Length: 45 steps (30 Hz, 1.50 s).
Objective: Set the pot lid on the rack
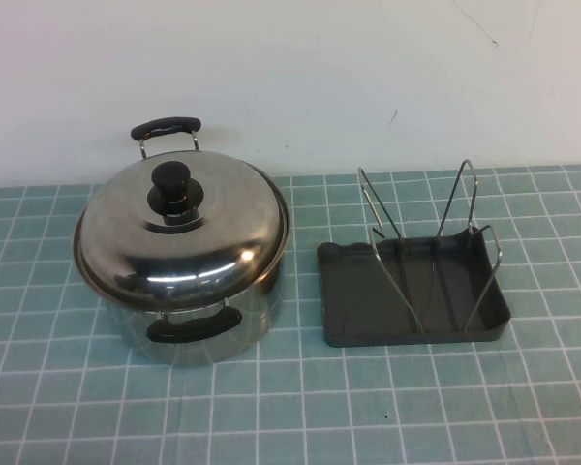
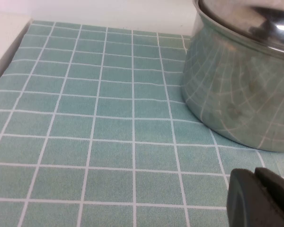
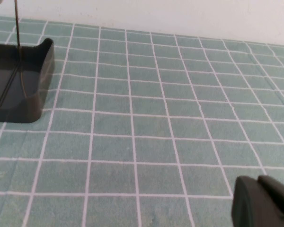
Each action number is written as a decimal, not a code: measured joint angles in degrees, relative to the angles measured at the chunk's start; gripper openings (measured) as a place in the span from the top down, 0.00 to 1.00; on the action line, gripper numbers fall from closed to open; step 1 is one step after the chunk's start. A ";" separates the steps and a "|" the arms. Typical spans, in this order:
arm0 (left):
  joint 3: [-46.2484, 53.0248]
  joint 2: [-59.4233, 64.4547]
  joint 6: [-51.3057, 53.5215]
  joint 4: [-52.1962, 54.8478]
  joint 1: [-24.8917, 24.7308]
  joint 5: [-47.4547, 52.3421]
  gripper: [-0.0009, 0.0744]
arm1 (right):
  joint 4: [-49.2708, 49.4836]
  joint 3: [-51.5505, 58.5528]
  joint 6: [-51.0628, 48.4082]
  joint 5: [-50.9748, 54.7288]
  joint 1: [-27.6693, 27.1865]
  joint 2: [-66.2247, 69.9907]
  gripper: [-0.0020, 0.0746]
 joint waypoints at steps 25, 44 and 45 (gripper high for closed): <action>0.00 0.00 0.00 0.00 0.00 0.00 0.99 | -0.13 0.00 0.00 0.00 0.00 0.00 0.98; 0.00 0.00 -0.01 1.06 0.00 -0.98 0.99 | -3.90 0.24 0.00 -1.40 0.00 0.00 0.98; 0.14 0.00 0.08 1.35 0.00 -2.10 0.99 | -4.58 0.34 0.00 -2.64 0.00 0.00 0.98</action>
